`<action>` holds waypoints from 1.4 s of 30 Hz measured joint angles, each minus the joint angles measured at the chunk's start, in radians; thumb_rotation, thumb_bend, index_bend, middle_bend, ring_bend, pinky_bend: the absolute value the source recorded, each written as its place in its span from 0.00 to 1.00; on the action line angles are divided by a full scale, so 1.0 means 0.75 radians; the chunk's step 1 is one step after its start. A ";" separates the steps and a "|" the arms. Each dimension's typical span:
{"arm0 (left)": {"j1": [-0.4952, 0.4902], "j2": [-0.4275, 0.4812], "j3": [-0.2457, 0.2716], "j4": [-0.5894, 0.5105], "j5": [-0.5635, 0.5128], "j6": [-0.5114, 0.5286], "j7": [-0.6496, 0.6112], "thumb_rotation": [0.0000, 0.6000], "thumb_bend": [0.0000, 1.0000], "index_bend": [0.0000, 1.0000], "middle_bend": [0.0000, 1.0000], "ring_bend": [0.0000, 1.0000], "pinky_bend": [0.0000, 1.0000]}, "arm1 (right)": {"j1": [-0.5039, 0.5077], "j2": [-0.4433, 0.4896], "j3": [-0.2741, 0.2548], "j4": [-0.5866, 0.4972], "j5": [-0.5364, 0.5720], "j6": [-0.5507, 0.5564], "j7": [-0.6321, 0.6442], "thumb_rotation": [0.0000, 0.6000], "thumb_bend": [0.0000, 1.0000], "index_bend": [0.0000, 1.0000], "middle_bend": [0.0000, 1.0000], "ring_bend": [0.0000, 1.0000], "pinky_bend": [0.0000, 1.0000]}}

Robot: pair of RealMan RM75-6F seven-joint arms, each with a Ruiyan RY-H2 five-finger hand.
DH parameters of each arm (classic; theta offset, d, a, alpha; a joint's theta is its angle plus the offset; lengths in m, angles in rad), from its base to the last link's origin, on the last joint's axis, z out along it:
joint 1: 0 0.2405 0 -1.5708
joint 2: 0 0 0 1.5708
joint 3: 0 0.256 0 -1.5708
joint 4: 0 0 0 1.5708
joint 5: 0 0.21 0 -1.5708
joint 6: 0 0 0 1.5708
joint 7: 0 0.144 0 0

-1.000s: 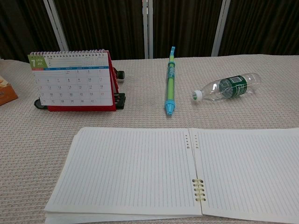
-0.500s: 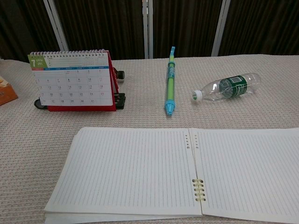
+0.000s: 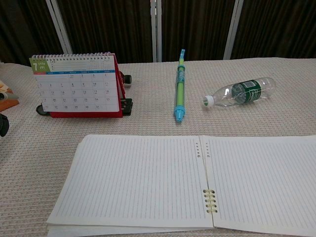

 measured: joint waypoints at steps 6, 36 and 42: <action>-0.069 -0.043 -0.016 0.050 -0.114 -0.039 0.077 1.00 0.93 0.00 0.64 0.69 0.61 | 0.001 -0.001 0.004 0.002 0.006 0.001 0.002 1.00 0.07 0.00 0.00 0.00 0.00; -0.194 -0.137 -0.006 0.080 -0.215 -0.006 0.158 1.00 0.94 0.00 0.64 0.69 0.61 | -0.003 0.001 0.005 0.011 0.004 0.018 0.024 1.00 0.07 0.00 0.00 0.00 0.00; -0.184 -0.119 0.009 0.015 -0.145 0.043 0.151 1.00 0.94 0.00 0.64 0.69 0.61 | -0.005 0.001 0.004 0.009 0.000 0.022 0.022 1.00 0.07 0.00 0.00 0.00 0.00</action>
